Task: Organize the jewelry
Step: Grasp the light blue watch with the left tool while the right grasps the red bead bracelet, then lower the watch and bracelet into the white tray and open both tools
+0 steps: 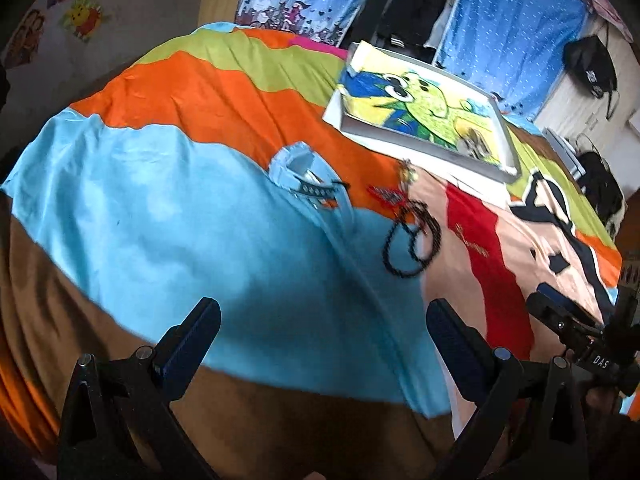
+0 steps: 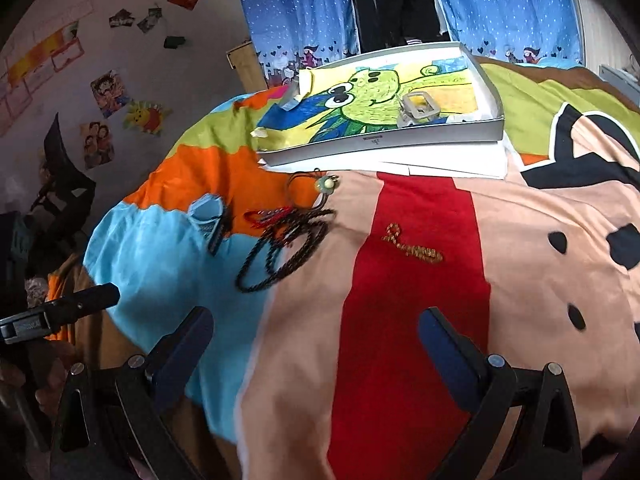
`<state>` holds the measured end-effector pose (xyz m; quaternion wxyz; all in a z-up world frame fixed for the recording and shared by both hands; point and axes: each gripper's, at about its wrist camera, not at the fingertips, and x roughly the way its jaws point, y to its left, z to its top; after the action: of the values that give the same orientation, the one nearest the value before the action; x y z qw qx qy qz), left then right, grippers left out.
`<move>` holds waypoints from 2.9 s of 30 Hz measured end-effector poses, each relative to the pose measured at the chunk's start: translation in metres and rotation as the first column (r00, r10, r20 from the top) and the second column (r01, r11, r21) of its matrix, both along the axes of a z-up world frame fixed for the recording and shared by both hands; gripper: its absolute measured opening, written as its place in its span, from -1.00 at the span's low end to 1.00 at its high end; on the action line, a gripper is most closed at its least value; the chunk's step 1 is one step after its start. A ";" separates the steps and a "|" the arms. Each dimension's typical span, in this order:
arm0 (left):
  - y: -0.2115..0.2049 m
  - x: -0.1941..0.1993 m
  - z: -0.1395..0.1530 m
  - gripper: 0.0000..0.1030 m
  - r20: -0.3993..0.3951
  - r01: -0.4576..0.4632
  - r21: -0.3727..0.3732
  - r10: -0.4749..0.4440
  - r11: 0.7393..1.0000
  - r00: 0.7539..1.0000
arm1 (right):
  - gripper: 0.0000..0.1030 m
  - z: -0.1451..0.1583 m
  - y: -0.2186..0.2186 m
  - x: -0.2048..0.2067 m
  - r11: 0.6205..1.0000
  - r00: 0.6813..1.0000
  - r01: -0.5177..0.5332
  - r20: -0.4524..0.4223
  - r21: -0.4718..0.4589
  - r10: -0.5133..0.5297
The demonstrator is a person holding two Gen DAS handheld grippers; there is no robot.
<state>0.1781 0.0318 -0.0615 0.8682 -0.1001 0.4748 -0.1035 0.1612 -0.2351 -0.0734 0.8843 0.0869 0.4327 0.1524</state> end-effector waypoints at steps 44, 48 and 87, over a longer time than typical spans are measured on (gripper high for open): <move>0.023 0.136 -0.057 -0.49 0.023 -0.035 -0.011 0.035 0.999 0.999 | -0.86 -0.063 0.065 0.141 0.984 0.986 -0.130 -0.091 0.121 0.141; 0.020 0.131 -0.052 -0.53 0.055 -0.049 0.026 0.048 0.998 0.997 | -0.90 -0.054 0.067 0.137 0.983 0.988 -0.136 -0.054 0.126 0.144; -0.088 0.288 -0.043 -0.58 0.057 -0.004 0.010 0.003 1.000 0.998 | -0.90 -0.021 -0.017 0.239 0.998 0.982 0.061 0.177 0.027 -0.065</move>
<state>0.4660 -0.0559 -0.1042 0.8821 -0.0934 0.4503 -0.1023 0.4006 -0.2519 -0.0944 0.9227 0.0963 0.3476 0.1363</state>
